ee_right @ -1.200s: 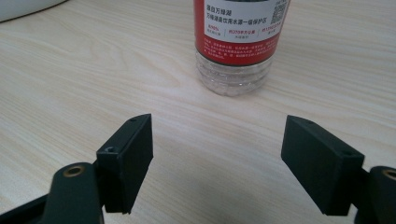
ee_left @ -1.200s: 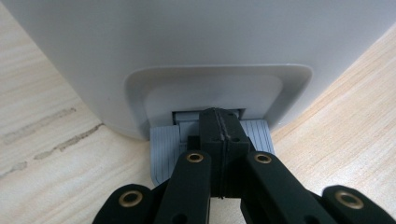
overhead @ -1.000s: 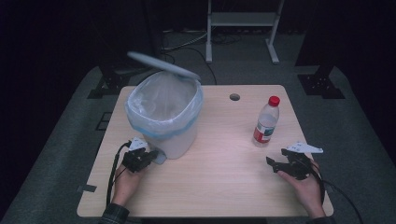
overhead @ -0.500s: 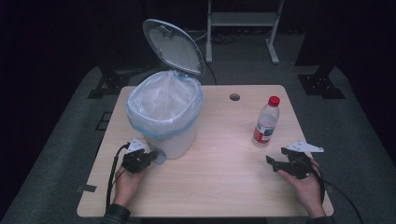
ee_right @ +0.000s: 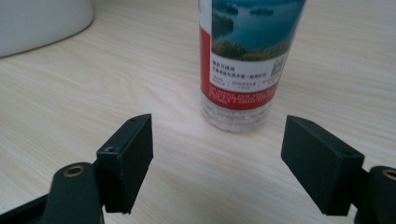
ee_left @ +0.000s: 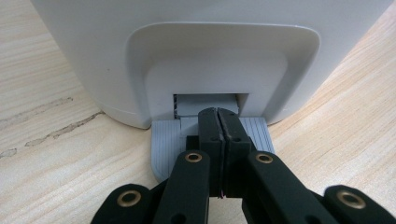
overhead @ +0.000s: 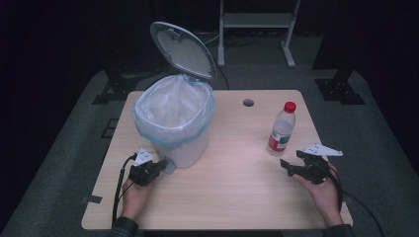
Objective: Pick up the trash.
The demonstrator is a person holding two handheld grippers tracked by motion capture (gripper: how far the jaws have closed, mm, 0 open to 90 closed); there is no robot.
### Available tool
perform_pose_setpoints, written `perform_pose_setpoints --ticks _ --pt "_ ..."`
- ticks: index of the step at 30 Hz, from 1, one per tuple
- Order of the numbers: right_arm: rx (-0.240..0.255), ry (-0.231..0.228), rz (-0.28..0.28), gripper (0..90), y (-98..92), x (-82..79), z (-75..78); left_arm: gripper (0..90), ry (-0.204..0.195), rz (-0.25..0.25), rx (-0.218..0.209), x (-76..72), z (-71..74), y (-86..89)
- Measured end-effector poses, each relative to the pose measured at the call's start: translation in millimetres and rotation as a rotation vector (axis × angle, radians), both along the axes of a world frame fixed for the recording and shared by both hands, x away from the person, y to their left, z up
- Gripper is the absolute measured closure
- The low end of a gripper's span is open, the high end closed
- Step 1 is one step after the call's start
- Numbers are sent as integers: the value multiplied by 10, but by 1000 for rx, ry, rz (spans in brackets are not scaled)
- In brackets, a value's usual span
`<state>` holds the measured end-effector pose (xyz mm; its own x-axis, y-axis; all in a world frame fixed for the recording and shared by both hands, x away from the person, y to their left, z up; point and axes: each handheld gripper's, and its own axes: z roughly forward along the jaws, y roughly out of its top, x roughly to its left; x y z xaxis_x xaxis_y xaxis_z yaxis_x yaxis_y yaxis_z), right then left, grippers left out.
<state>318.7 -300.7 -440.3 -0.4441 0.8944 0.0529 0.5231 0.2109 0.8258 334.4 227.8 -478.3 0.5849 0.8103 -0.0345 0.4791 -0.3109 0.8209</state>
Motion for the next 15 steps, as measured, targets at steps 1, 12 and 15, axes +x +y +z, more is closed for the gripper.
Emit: perform_pose_setpoints --ticks 1,12,15 --pt "8 -9 1 237 4 14 28 895 0 0 -1 0 0 0" --pt "27 -25 -3 236 3 80 142 892 -9 1 12 -9 1 -8" --pt "29 -33 -4 236 4 104 180 891 -10 1 12 -10 1 -9"
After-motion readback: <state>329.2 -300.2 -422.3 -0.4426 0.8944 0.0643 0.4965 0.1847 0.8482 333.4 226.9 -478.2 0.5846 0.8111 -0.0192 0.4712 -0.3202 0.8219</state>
